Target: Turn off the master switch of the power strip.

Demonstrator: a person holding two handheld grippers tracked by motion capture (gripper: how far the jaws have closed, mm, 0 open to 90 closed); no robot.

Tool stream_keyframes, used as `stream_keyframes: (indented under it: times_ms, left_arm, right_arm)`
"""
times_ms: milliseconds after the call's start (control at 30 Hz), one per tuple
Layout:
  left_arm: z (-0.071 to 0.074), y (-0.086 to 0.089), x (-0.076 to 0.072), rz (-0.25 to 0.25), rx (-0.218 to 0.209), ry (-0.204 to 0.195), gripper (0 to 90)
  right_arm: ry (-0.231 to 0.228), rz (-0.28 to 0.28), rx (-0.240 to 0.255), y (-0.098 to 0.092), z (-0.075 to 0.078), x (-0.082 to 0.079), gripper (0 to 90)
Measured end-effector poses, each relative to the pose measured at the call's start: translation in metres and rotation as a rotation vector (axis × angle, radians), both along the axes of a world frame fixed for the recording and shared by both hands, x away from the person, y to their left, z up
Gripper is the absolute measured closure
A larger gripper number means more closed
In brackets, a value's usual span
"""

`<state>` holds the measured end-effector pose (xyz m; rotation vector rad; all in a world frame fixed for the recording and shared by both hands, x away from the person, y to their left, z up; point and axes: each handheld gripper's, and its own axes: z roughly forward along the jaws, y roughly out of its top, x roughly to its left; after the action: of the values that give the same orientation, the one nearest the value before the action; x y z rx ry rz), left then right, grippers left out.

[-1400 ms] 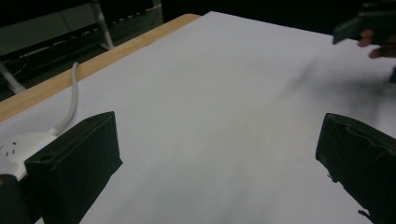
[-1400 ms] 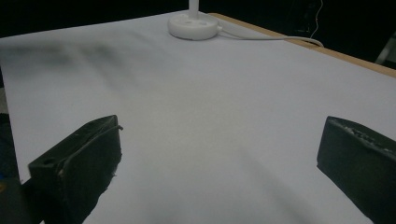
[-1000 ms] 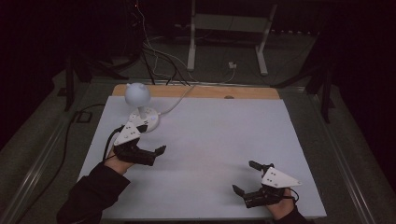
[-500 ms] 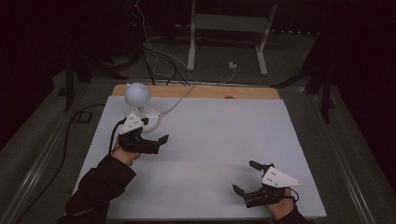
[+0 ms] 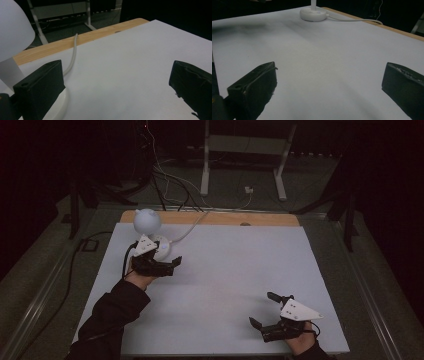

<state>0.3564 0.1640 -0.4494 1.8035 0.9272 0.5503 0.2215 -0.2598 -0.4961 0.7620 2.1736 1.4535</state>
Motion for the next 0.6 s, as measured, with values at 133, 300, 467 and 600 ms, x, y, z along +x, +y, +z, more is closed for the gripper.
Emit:
stream_keyframes:
  times_ms: [133,300,467,600]
  left_arm:
    - [-0.001,0.002,0.005,0.027,-0.006,0.003,8.0]
    - [-0.004,0.004,0.017,0.111,0.021,0.009,17.3]
    - [-0.008,0.006,0.024,0.147,0.021,-0.012,29.9]
    - [-0.011,0.008,0.028,0.156,0.026,-0.021,42.6]
  right_arm:
    - [0.001,-0.004,0.005,-0.001,0.000,0.000,0.0]
    - [-0.003,-0.006,0.004,-0.001,0.000,0.000,0.0]
    - [-0.002,-0.008,0.005,-0.001,0.001,0.000,0.0]
    - [-0.005,-0.008,0.003,-0.002,0.001,0.000,0.0]
